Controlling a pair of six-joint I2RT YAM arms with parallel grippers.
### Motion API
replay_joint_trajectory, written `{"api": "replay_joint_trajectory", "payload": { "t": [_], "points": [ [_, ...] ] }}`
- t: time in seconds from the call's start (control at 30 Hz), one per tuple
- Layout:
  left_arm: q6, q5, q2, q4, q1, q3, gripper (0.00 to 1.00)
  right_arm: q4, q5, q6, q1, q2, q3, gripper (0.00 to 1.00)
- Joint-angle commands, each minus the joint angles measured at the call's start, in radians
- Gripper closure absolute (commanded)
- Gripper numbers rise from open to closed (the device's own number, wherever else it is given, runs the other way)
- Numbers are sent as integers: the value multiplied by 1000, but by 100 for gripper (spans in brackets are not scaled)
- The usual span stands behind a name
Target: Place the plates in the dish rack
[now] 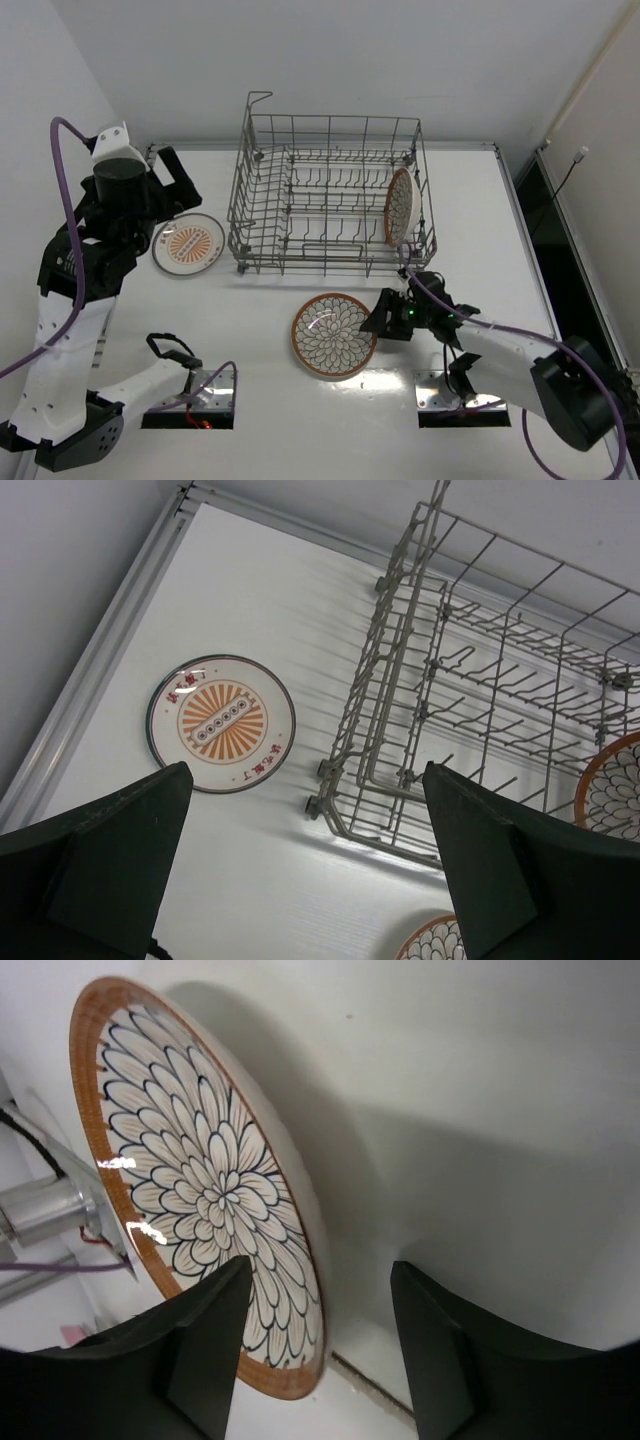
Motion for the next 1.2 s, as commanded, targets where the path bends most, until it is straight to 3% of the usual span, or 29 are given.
{"api": "replay_joint_trajectory", "payload": {
  "t": [0.0,0.17,0.2,0.27,0.33,0.47,0.6,0.73,0.87,1.0,1.03,1.17],
  "points": [
    [28,2,-32,-53,-8,28,0,74,26,-23,32,118,29,46],
    [49,-7,-32,-119,-8,47,0,105,26,-14,69,234,62,77],
    [58,-7,-32,-119,-8,48,0,88,38,-14,80,235,62,90],
    [69,-7,-32,-131,-8,57,0,22,70,-4,92,189,62,100],
    [80,-17,-32,-131,-8,57,0,-62,111,-4,101,77,90,100],
    [101,-17,-32,-111,-8,46,0,-449,216,-52,111,-104,217,100],
    [101,-17,-32,-74,-8,17,0,-768,318,-76,111,-241,502,100],
    [81,-17,-32,-62,-8,-29,0,-1039,493,-76,129,-250,810,100],
    [81,-17,-50,-40,-8,-74,0,-1239,648,-102,129,-132,1228,100],
    [72,19,-59,-30,-8,-109,0,-1389,823,-181,117,94,1603,100],
    [72,19,-70,-30,-17,-118,0,-1415,889,-248,117,221,1744,100],
    [52,57,-79,-42,-17,-138,0,-1416,1033,-296,95,478,2019,100]
  ]
}}
